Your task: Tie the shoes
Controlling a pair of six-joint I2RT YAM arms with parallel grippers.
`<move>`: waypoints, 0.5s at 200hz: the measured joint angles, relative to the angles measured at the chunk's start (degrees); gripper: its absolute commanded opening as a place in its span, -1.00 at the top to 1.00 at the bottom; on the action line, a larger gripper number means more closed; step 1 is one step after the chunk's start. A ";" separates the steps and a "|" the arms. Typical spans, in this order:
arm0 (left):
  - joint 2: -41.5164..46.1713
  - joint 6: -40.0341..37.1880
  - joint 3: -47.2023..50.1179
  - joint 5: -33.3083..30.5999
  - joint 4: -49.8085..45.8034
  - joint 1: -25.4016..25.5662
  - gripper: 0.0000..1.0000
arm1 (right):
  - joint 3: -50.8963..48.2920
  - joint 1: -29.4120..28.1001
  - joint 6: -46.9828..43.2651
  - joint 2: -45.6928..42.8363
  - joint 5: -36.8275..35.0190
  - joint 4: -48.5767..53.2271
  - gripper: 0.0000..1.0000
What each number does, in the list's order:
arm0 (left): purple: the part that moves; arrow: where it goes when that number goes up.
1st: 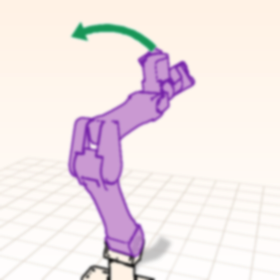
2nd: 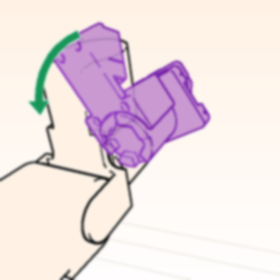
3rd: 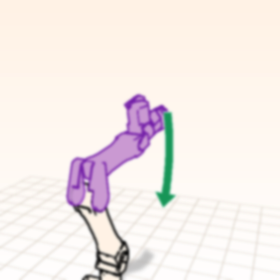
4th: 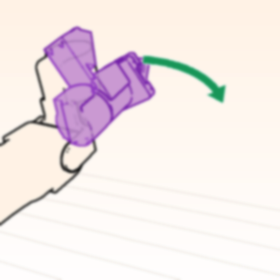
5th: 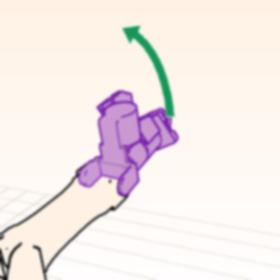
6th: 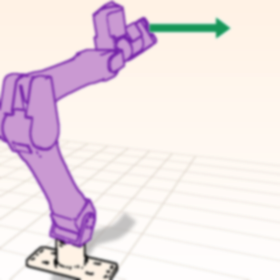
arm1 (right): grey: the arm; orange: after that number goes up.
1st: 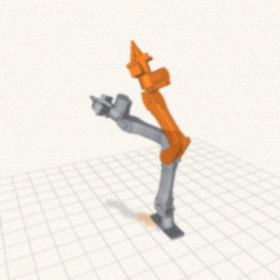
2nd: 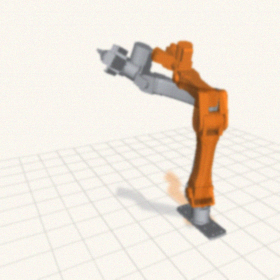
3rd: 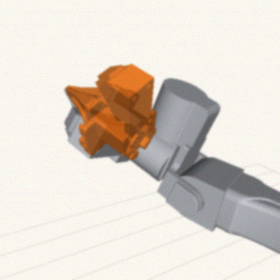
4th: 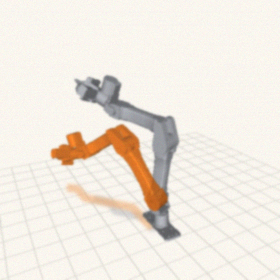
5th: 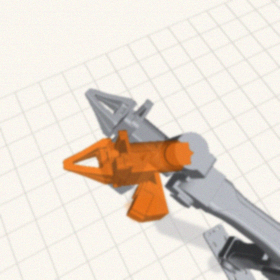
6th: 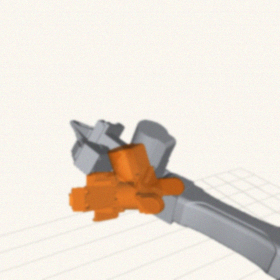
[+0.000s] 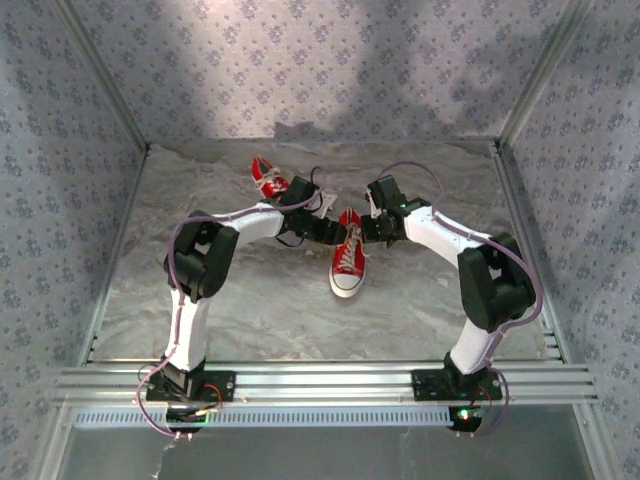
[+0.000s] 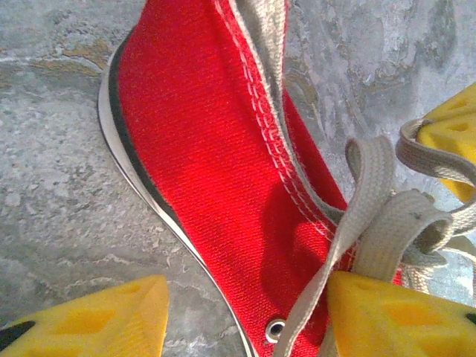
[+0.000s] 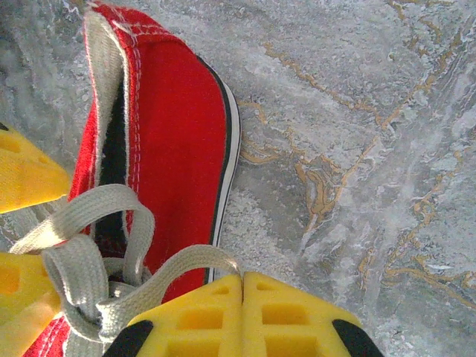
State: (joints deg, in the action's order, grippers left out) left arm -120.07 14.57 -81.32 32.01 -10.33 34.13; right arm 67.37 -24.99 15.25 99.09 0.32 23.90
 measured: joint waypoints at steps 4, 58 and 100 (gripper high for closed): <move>-0.17 0.28 -0.11 0.26 0.04 0.00 -0.04 | 0.00 0.00 0.00 0.00 0.07 0.00 1.00; -0.70 1.49 -0.42 0.98 0.66 0.00 0.54 | 0.00 0.00 0.00 0.00 0.20 0.02 1.00; 2.27 2.10 2.89 -2.36 2.29 0.00 0.74 | 0.00 0.00 -0.02 0.00 -0.11 0.09 1.00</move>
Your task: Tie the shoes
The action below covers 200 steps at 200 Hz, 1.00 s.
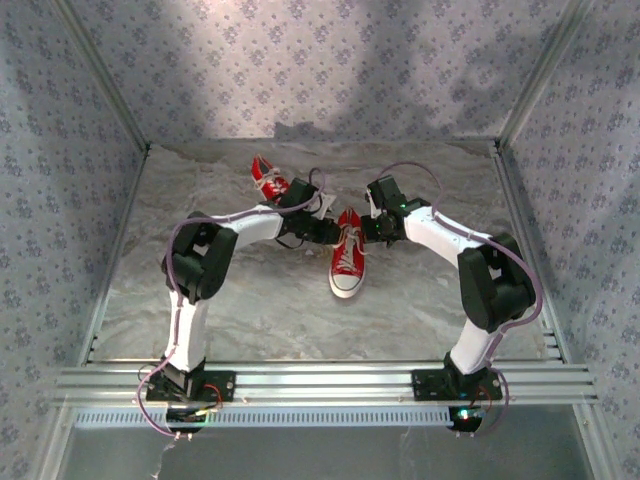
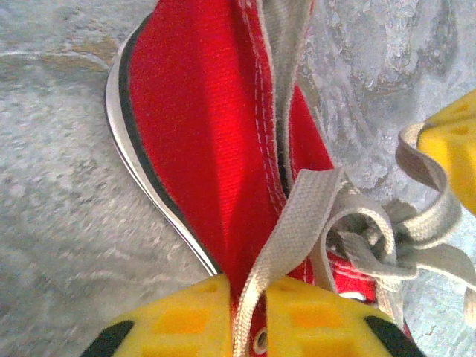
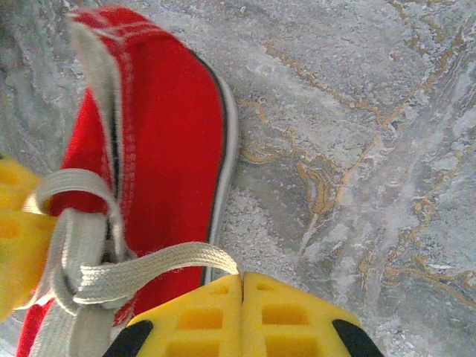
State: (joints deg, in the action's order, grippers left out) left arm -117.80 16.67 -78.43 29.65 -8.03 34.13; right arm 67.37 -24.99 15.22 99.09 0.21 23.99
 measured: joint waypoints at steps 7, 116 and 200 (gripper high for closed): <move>1.20 0.11 1.05 -0.83 0.26 0.00 0.78 | 0.00 0.00 0.00 0.00 -0.09 0.02 1.00; 9.20 1.46 6.01 -5.44 3.54 -0.28 1.00 | 0.00 0.26 -0.11 0.00 -0.59 0.22 1.00; 11.63 8.59 18.18 -7.02 11.28 -0.37 1.00 | 0.00 -1.79 -3.13 0.00 1.14 0.17 1.00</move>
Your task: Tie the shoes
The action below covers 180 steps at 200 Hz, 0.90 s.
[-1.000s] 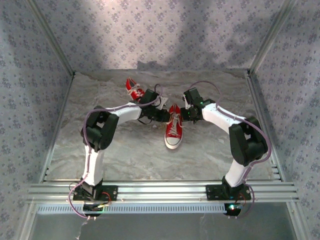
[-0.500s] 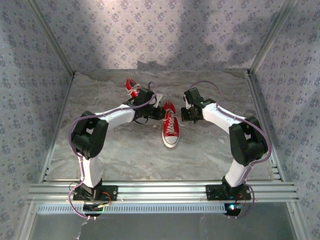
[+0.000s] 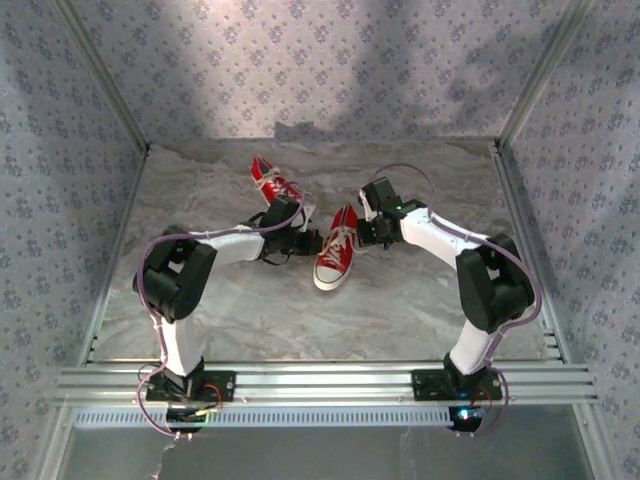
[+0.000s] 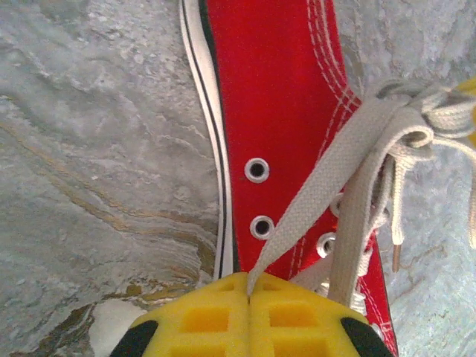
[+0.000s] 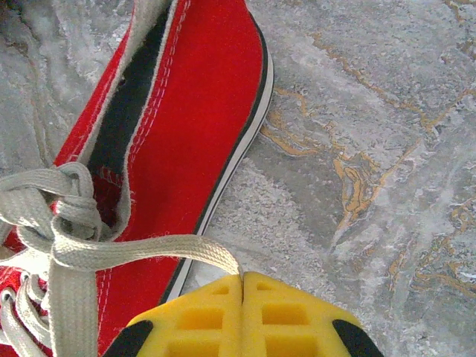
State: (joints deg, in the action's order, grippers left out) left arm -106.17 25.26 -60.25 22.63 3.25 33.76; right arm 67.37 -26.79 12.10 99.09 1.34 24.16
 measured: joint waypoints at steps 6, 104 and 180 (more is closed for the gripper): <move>0.02 0.46 0.02 -0.31 0.61 0.00 1.00 | 0.00 0.00 -0.09 0.00 0.00 0.00 1.00; 2.23 13.73 5.79 -8.57 22.95 -0.33 1.00 | -1.16 0.28 4.15 -0.02 -1.99 -0.96 1.00; 2.23 21.66 10.95 -10.14 35.15 -1.40 1.00 | -2.60 1.18 7.26 -0.11 -3.21 -1.03 1.00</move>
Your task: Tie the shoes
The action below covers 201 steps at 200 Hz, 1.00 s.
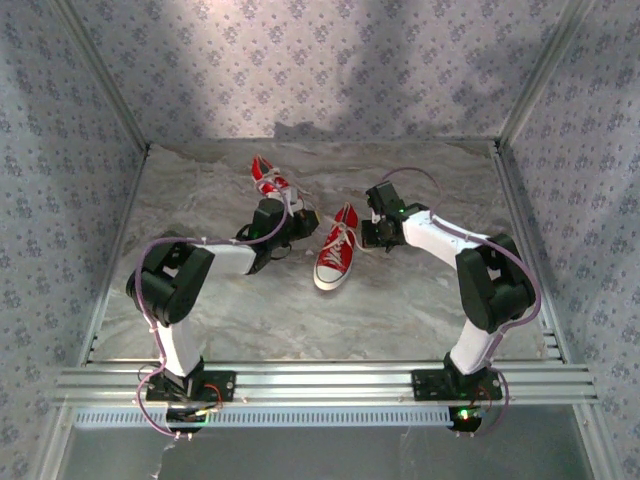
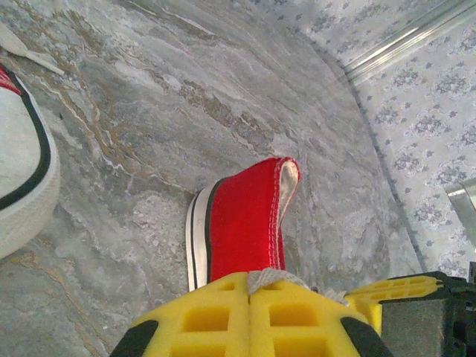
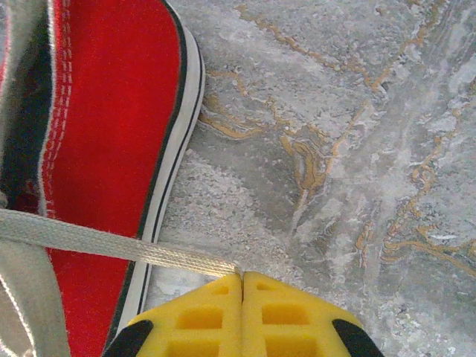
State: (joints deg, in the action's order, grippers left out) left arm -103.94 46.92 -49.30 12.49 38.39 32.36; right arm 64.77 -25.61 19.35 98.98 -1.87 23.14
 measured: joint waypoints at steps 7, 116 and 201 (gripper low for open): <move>0.00 0.26 0.02 -0.15 0.35 -0.07 1.00 | -0.02 0.02 0.39 0.00 -0.15 0.11 1.00; 0.02 1.14 2.69 -4.11 -0.13 -0.11 1.00 | -0.46 0.35 4.42 0.00 -3.13 2.64 1.00; 3.34 0.70 4.74 -7.04 -2.60 0.02 1.00 | -0.46 0.33 5.55 0.07 -4.68 4.15 1.00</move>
State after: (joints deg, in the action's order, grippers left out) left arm -100.60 47.62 -44.56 5.45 35.79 32.38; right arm 64.31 -25.28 24.91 99.04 -6.55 27.29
